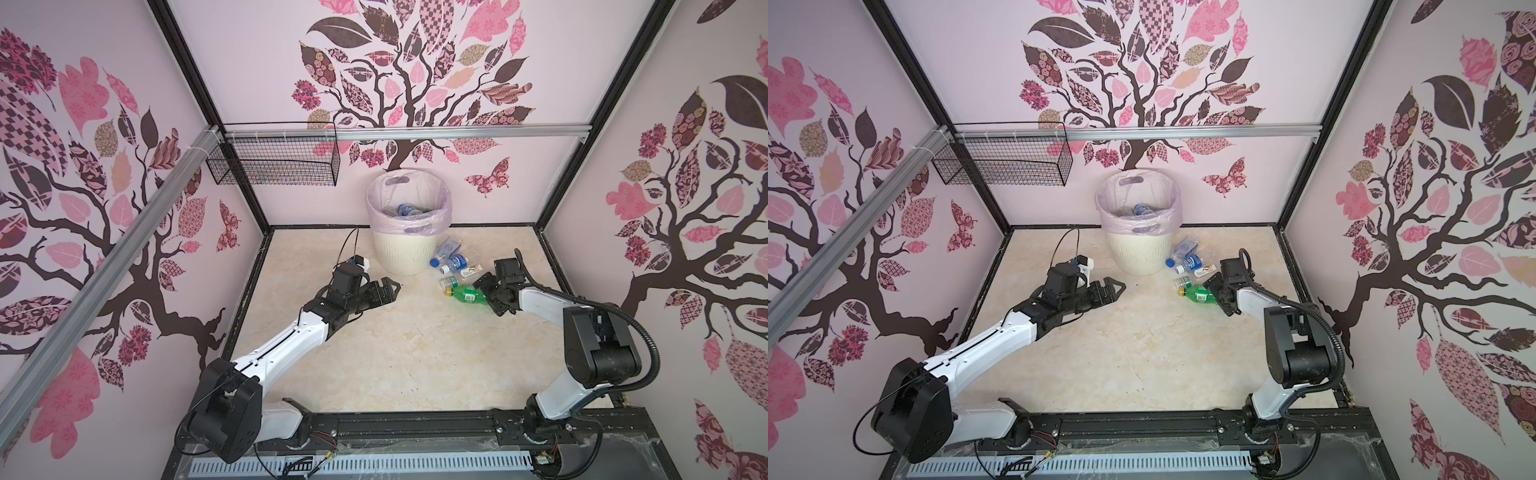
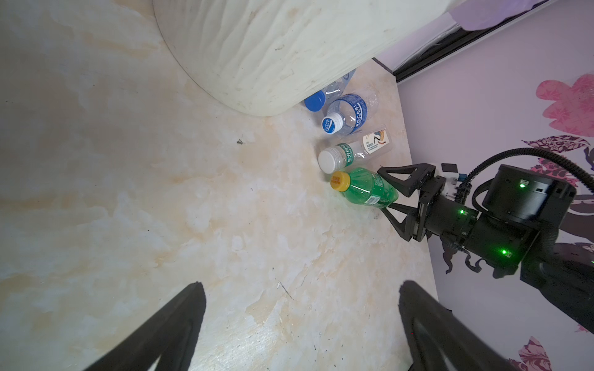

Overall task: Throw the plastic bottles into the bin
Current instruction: 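Lift the green bottle toward left gripper while left gripper approaches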

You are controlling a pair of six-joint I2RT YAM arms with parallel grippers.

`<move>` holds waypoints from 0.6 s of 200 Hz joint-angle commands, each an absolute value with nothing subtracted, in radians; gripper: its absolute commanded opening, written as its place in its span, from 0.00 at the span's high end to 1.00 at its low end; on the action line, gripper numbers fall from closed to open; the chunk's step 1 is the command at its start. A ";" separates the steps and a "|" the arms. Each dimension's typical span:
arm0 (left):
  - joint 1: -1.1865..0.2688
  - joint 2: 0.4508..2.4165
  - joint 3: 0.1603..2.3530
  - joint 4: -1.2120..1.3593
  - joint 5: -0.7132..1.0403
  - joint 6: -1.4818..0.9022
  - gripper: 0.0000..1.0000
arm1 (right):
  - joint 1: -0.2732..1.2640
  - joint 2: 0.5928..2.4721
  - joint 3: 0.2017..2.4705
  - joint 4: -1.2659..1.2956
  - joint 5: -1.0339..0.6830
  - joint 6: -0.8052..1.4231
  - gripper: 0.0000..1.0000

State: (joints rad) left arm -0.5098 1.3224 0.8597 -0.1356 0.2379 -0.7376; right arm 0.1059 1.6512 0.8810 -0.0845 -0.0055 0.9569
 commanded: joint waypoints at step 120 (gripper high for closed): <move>-0.516 1.334 0.819 -0.085 0.266 -0.768 0.03 | 0.100 1.668 0.824 -0.055 -0.030 0.880 0.34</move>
